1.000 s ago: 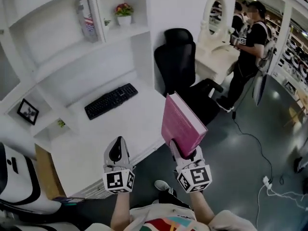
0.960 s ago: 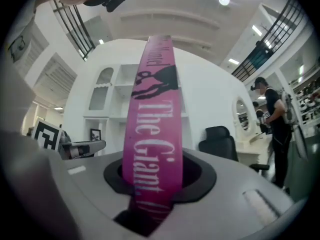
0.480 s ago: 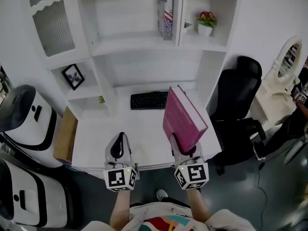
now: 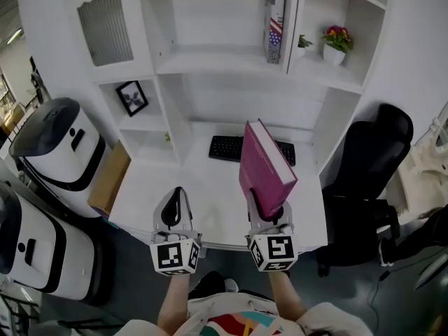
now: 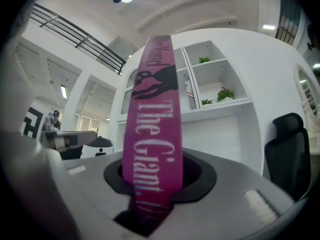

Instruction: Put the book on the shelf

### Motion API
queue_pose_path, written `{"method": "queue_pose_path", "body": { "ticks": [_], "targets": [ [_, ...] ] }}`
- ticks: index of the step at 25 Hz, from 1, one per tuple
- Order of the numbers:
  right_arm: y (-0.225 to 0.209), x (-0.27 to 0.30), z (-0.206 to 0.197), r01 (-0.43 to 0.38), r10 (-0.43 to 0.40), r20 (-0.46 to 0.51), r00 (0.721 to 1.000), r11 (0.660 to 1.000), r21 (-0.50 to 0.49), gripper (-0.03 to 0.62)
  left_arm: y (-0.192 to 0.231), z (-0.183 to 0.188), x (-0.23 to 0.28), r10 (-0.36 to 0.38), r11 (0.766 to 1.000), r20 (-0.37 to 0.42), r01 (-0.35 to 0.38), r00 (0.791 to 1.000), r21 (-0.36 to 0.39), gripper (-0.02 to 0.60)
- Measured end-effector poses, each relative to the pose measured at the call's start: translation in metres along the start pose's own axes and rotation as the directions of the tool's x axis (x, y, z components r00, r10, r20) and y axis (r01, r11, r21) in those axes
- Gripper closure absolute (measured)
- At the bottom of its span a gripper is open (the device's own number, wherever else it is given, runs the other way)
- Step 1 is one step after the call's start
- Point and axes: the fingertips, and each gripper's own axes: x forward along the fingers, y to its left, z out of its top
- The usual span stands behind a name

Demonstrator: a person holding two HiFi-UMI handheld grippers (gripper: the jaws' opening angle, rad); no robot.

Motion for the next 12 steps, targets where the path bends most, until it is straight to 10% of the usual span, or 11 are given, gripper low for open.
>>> {"method": "queue_pose_path", "body": {
  "ticks": [12],
  "targets": [
    [-0.013, 0.029, 0.004, 0.018, -0.018, 0.026, 1.000, 1.000, -0.016, 0.465, -0.009, 0.004, 0.043, -0.016, 1.000, 0.016, 0.015, 1.000, 0.021, 0.578]
  ]
}}
